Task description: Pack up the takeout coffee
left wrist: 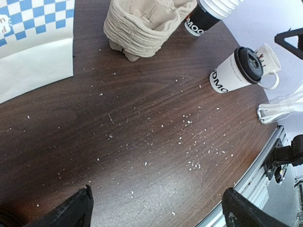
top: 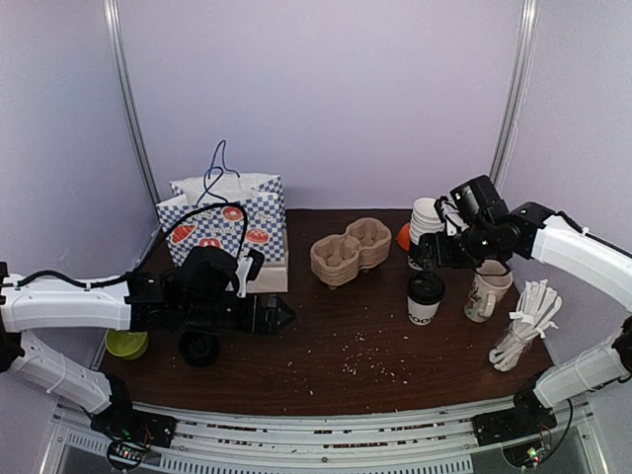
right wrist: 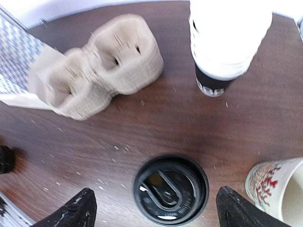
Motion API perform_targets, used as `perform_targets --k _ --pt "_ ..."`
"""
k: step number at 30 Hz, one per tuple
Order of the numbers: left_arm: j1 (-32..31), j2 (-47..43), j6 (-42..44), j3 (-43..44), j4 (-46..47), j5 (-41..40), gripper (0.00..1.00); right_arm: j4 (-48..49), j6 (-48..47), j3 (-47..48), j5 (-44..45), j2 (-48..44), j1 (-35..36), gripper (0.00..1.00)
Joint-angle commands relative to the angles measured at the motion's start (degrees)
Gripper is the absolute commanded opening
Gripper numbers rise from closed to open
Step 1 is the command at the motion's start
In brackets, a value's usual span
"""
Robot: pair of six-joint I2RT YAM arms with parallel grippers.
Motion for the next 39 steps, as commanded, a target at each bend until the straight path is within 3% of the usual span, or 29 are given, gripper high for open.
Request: perform_targets --k 1,7,15,26,32,39 --pt "0.08 -2.65 0.67 1.88 -1.59 -3.71 0.98 -3.0 0.85 5.92 -2.42 -1.6 0.03 0.91" --pt "1.87 -6.51 -1.15 2.93 -7.08 -10.64 0.98 4.39 2.42 6.42 -3.4 0.58 5.71 0.87" --pt "13.88 -18.54 -1.48 4.58 -13.81 -12.51 0.96 19.25 5.88 4.53 -0.92 8.67 11.27 0.75" --pt "14.06 -14.81 -2.11 -1.97 -5.52 0.87 0.92 15.25 -7.8 21.74 3.27 30.07 14.47 0.63" --pt "14.03 -16.45 -1.45 -5.05 -4.59 1.42 0.92 10.51 -13.22 30.59 1.9 37.86 15.11 0.62" --pt "14.01 -16.83 -1.1 -7.04 -4.95 1.2 0.92 7.82 -14.62 37.41 2.96 44.91 15.47 0.51"
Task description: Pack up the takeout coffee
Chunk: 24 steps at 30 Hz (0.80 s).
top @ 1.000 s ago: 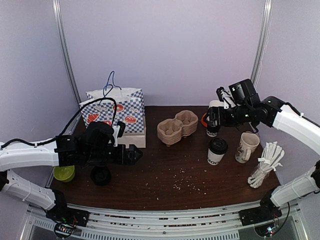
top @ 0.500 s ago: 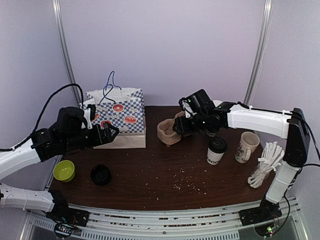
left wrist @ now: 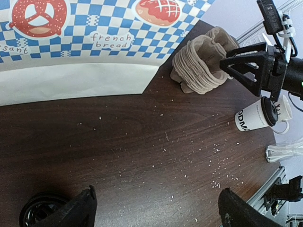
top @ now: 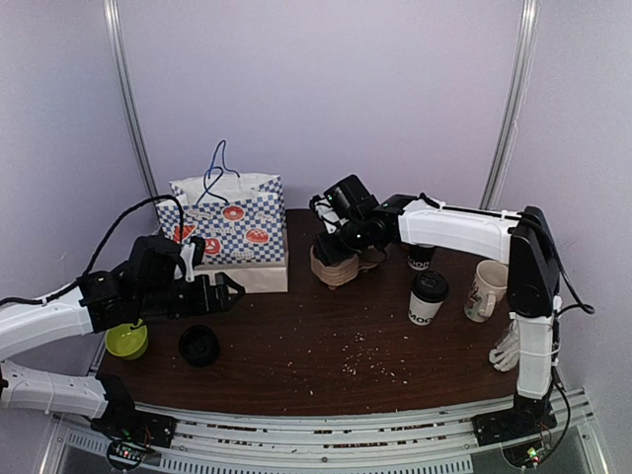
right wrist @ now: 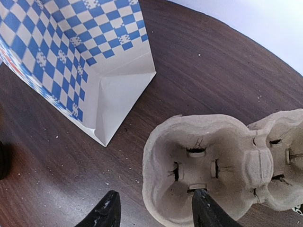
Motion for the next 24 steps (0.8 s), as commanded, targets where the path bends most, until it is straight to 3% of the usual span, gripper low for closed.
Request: perform_targets --k 1,10,24 --pt "-0.05 -0.77 0.58 -1.22 2.63 0.58 0.92 -3.66 -1.46 3.42 1.71 3.52 0.17 0.5" --pt "-0.04 -1.25 0.56 -2.51 2.59 0.41 0.92 -4.6 -0.02 6.25 1.64 7.93 -0.05 0.34" --pt "-0.04 -0.05 0.68 -2.82 4.24 0.93 0.92 -1.08 2.81 2.1 -3.2 4.83 -1.17 0.24"
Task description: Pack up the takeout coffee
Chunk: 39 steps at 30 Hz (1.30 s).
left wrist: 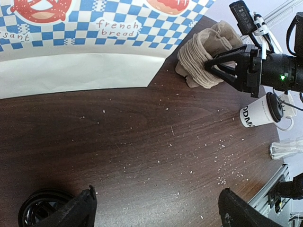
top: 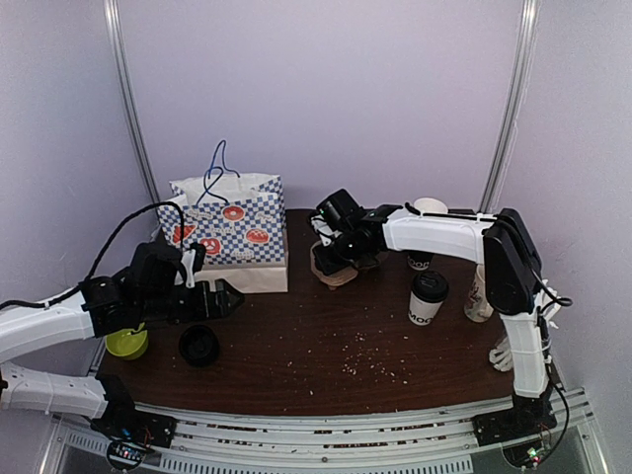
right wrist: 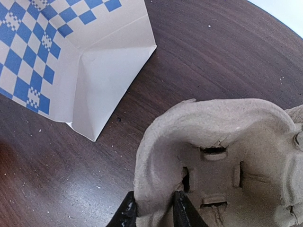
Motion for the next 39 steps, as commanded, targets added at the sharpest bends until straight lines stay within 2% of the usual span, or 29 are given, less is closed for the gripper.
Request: perform_targets --k 1,8,13,19,31,33,35,39 --pt "-0.04 0.52 0.64 -0.32 3.4 0.74 0.92 0.31 1.26 -1.29 -1.13 -2.68 -0.62 0.23" --pt "-0.05 0.96 0.68 -0.42 4.02 0.96 0.92 1.28 1.94 -2.4 -2.13 -3.79 -0.92 0.22" --pt "-0.04 1.43 0.97 -0.19 4.57 1.32 0.92 1.15 2.52 -2.47 -2.48 -4.5 -1.13 0.38" --pt "-0.04 2.0 0.81 -0.47 5.2 1.75 0.92 1.41 4.23 -2.51 -4.71 -4.72 -2.1 0.41" --pt "-0.05 2.33 0.78 -0.85 5.68 1.8 0.92 2.02 5.42 -3.43 -7.14 -4.21 -2.95 0.21" --pt "-0.1 2.51 0.73 -0.8 5.86 1.93 0.92 2.18 5.6 -3.67 -7.48 -4.44 -2.95 0.14" --pt "-0.04 2.62 0.74 -0.8 5.99 2.04 0.92 2.25 5.96 -3.94 -7.97 -4.9 -2.96 0.0" --pt "-0.04 2.66 0.79 -0.8 6.09 2.15 0.92 2.12 6.82 -5.75 -9.12 -7.03 -2.88 0.0"
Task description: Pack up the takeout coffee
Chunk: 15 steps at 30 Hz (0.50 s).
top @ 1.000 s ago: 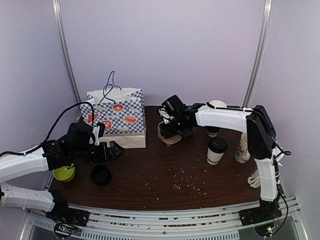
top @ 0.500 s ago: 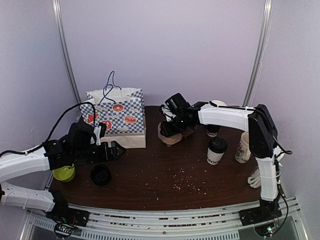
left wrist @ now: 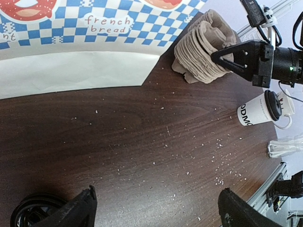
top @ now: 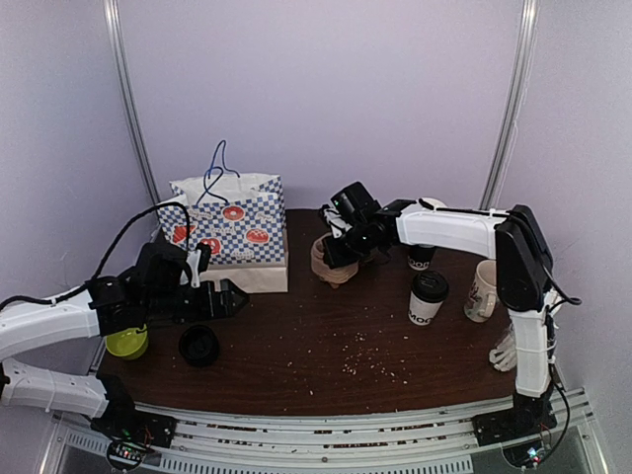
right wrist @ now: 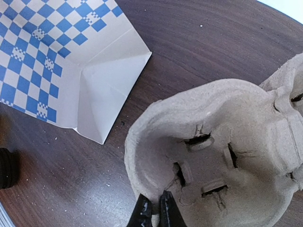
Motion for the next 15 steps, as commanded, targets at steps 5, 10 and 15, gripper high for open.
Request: perform_targets --k 5,10,15 --pt "-0.04 0.4 0.61 -1.0 3.75 1.01 0.92 -0.44 1.47 -6.88 -3.14 -8.45 -0.15 0.0" --pt "-0.06 1.56 0.3 -1.38 5.32 2.42 0.92 -3.97 -0.35 -9.09 -3.36 -10.51 0.95 0.0" --pt "-0.15 3.69 -0.91 -1.73 7.71 6.2 0.91 -7.7 -2.18 -12.23 -3.68 -12.61 3.52 0.0"
